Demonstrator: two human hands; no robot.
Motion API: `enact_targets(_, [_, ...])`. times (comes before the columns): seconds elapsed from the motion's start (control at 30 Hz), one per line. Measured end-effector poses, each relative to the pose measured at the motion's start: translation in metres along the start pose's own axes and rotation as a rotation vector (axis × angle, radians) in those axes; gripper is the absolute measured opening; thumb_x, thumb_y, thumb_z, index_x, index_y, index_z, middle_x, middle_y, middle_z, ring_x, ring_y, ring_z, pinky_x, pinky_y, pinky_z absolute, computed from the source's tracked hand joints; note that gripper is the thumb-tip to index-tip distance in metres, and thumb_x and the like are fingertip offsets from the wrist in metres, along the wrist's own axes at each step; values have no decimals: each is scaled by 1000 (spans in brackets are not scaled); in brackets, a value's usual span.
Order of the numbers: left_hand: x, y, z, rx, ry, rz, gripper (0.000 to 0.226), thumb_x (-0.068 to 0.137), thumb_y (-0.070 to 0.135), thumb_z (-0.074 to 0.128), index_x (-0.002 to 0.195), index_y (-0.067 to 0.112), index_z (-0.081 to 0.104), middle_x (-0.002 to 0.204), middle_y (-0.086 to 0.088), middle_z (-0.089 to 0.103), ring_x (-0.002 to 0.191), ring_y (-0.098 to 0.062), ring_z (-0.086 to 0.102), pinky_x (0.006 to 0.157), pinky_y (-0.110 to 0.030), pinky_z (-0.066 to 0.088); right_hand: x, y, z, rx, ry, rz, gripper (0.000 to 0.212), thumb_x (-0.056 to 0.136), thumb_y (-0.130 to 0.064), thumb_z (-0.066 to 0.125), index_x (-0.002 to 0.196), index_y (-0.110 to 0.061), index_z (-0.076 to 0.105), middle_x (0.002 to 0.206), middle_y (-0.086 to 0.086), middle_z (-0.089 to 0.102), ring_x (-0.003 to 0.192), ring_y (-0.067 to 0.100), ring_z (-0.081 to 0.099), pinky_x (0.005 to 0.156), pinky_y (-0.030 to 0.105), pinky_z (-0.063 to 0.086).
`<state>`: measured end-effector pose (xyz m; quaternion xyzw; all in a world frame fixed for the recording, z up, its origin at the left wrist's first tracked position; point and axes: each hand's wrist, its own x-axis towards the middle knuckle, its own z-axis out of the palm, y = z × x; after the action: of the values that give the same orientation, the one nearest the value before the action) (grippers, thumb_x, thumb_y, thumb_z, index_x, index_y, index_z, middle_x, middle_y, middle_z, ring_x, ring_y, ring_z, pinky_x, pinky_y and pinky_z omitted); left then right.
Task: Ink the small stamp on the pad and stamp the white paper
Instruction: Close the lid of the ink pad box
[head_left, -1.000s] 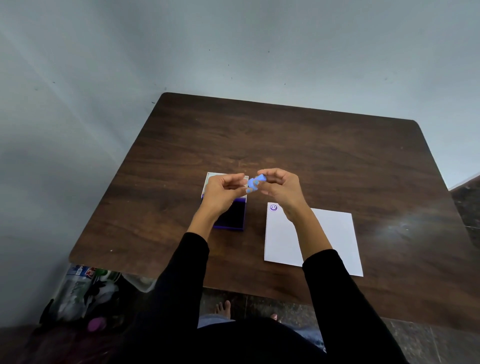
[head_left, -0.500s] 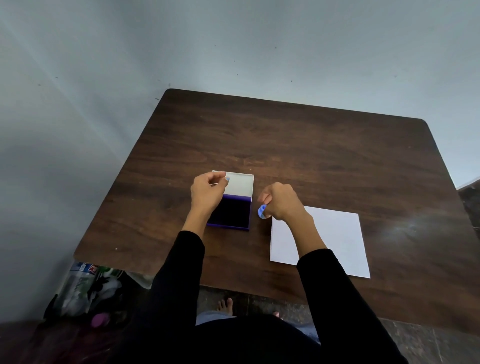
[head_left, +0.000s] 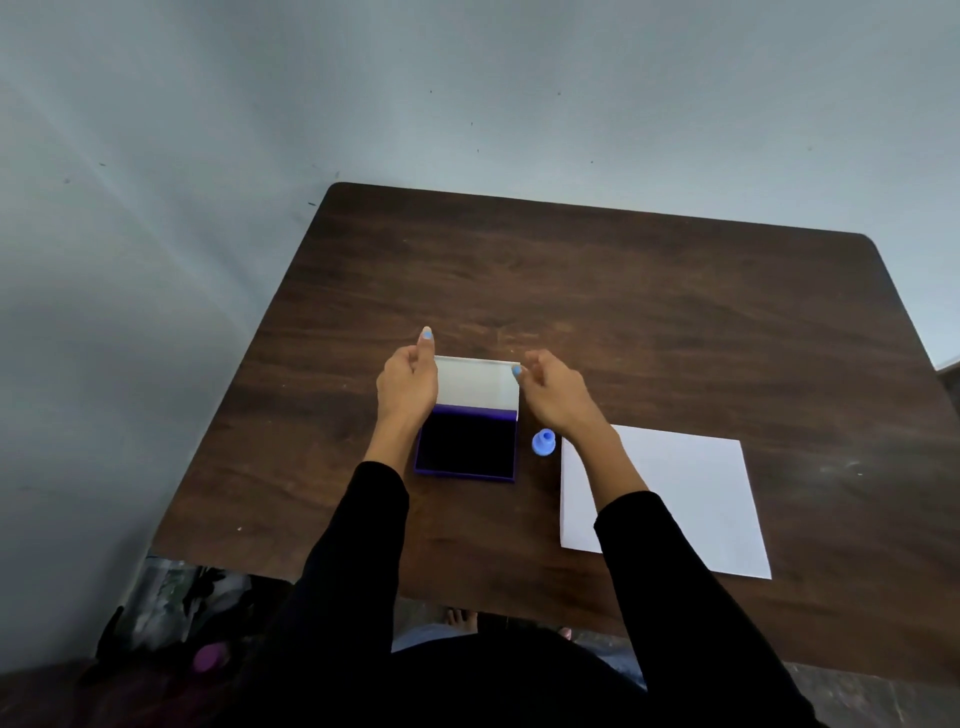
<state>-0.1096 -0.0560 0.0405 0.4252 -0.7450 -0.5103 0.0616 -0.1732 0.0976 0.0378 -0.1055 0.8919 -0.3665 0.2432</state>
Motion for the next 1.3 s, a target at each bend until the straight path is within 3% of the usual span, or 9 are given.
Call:
enact_targets(0.1, [3, 3, 3, 33, -25, -24, 59, 94, 61, 26, 93, 10, 55, 111, -13, 62, 106, -26, 57, 90, -38, 43, 6, -2, 11, -62, -20, -1, 42, 97, -38, 40, 129, -10, 43, 115, 17, 63, 102, 29, 56, 90, 45, 45])
enact_targets(0.4, [11, 2, 5, 98, -68, -58, 67, 93, 64, 20, 98, 9, 58, 103, -7, 56, 99, -21, 50, 85, -34, 35, 17, -5, 16, -152, 9, 7, 44, 97, -39, 39, 134, -15, 40, 130, 12, 58, 121, 32, 51, 108, 48, 34])
enact_targets(0.57, [12, 4, 3, 94, -60, -64, 66, 93, 64, 19, 92, 10, 57, 104, -9, 60, 103, -25, 54, 89, -38, 38, 14, -7, 13, 68, 38, 38, 45, 94, -45, 44, 132, -19, 44, 129, 8, 59, 124, 28, 49, 111, 51, 28])
enact_targets(0.8, [4, 7, -9, -9, -29, -49, 64, 90, 68, 21, 96, 14, 54, 100, -5, 60, 100, -22, 57, 86, -35, 42, 2, -12, 5, 322, 194, 44, 38, 85, -50, 56, 114, -26, 56, 102, -10, 61, 108, 17, 58, 104, 51, 39])
enact_targets(0.97, [-10, 7, -21, -15, -2, -19, 58, 89, 70, 18, 78, 22, 49, 94, -2, 59, 95, -20, 55, 81, -35, 37, -14, -14, 1, 314, 278, -17, 24, 84, -45, 59, 100, -29, 64, 95, -12, 67, 97, 11, 62, 99, 47, 45])
enact_targets(1.1, [-24, 5, -31, 31, 1, -10, 61, 91, 68, 19, 69, 19, 47, 76, 2, 55, 89, -20, 53, 81, -35, 35, -29, -11, -4, 281, 261, -111, 16, 88, -26, 61, 97, -17, 70, 93, -1, 71, 81, 6, 62, 85, 26, 52])
enact_targets(1.23, [-34, 3, -41, 55, -4, -50, 61, 91, 68, 21, 65, 19, 46, 86, -7, 62, 92, -25, 59, 84, -37, 40, -40, -4, -7, 268, 194, -93, 9, 83, -16, 65, 89, -12, 70, 75, 3, 71, 65, 13, 66, 75, 30, 58])
enact_targets(1.3, [-40, -1, -43, 67, -16, -70, 58, 90, 69, 23, 64, 21, 44, 84, -5, 62, 93, -27, 61, 89, -41, 44, -48, -1, -6, 293, 124, -51, 12, 82, -8, 66, 93, -4, 69, 77, 9, 71, 60, 16, 67, 64, 23, 60])
